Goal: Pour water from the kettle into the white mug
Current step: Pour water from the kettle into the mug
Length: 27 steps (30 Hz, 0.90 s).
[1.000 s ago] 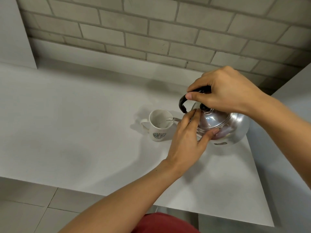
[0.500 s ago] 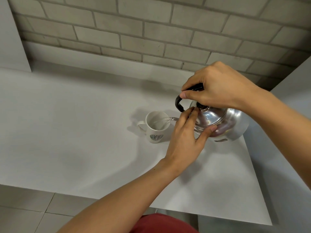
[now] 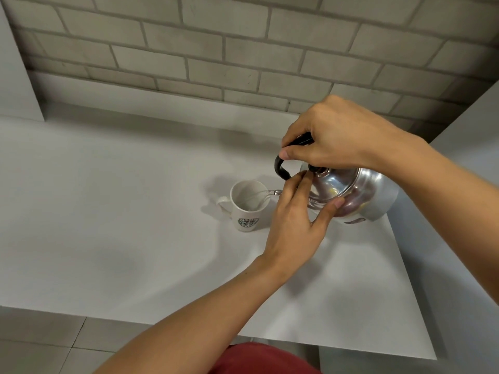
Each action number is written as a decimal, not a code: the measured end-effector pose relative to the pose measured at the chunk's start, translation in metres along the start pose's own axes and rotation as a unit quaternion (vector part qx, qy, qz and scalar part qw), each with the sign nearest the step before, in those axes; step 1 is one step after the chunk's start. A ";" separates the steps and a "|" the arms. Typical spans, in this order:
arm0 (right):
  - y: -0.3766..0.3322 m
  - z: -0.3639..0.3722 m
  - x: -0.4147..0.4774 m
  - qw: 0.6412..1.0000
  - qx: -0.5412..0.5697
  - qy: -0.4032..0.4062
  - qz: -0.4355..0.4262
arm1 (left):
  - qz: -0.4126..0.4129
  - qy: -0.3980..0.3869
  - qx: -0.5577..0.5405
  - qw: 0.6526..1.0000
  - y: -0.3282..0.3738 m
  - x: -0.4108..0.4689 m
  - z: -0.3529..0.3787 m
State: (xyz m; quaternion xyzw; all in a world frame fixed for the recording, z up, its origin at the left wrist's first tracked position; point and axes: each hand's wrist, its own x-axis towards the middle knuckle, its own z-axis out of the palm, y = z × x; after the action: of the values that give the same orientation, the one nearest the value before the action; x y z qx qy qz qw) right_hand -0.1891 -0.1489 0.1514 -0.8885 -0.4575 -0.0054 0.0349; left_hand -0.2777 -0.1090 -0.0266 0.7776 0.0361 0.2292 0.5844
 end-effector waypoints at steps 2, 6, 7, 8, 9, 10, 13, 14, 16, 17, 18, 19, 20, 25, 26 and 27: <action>-0.001 -0.001 0.001 1.000 -0.003 -0.002 -0.001 | 0.000 0.002 -0.005 1.000 0.000 0.000 0.001; -0.001 -0.002 0.002 1.000 -0.007 -0.007 -0.002 | 0.006 0.007 -0.013 1.000 0.000 0.001 0.002; -0.001 -0.002 0.002 1.000 -0.008 -0.007 -0.003 | 0.008 0.008 -0.014 1.000 0.000 0.001 0.002; -0.001 -0.002 0.002 1.000 -0.009 -0.007 -0.004 | 0.008 0.009 -0.016 1.000 0.000 0.001 0.002; -0.001 -0.002 0.002 1.000 -0.009 -0.008 -0.004 | 0.008 0.009 -0.019 1.000 0.000 0.001 0.002; -0.001 -0.003 0.002 1.000 -0.009 -0.009 -0.004 | 0.006 0.009 -0.021 1.000 0.000 0.002 0.002; -0.001 -0.003 0.002 1.000 -0.010 -0.008 -0.004 | 0.004 0.011 -0.024 1.000 -0.001 0.002 0.003; -0.001 -0.004 0.002 1.000 -0.010 -0.008 -0.004 | 0.002 0.011 -0.026 1.000 -0.001 0.002 0.004; -0.002 -0.004 0.003 1.000 -0.010 -0.010 -0.005 | 0.000 0.011 -0.028 1.000 0.000 0.003 0.004; -0.002 -0.004 0.003 1.000 -0.010 -0.012 -0.005 | 0.000 0.012 -0.030 0.999 0.000 0.003 0.004; -0.002 -0.005 0.003 1.000 -0.010 -0.012 -0.005 | 0.000 0.012 -0.034 0.999 0.000 0.004 0.004; -0.002 -0.005 0.004 1.000 -0.010 -0.013 -0.005 | -0.001 0.011 -0.037 0.999 0.000 0.004 0.004; -0.002 -0.005 0.004 1.000 -0.009 -0.013 -0.005 | -0.002 0.011 -0.040 0.999 0.000 0.004 0.004; -0.003 -0.007 0.006 1.000 -0.007 -0.019 -0.005 | -0.007 0.012 -0.042 0.999 0.002 0.005 0.003; -0.003 -0.007 0.007 1.000 -0.006 -0.021 -0.006 | -0.007 0.012 -0.043 0.999 0.002 0.005 0.003; -0.003 -0.007 0.007 1.000 -0.006 -0.022 -0.007 | -0.008 0.012 -0.044 0.999 0.002 0.005 0.003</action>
State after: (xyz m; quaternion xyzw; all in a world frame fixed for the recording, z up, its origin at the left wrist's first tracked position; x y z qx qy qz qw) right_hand -0.1875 -0.1417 0.1585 -0.8856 -0.4640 0.0111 0.0192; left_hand -0.2726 -0.1107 -0.0238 0.7482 0.0392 0.2348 0.6192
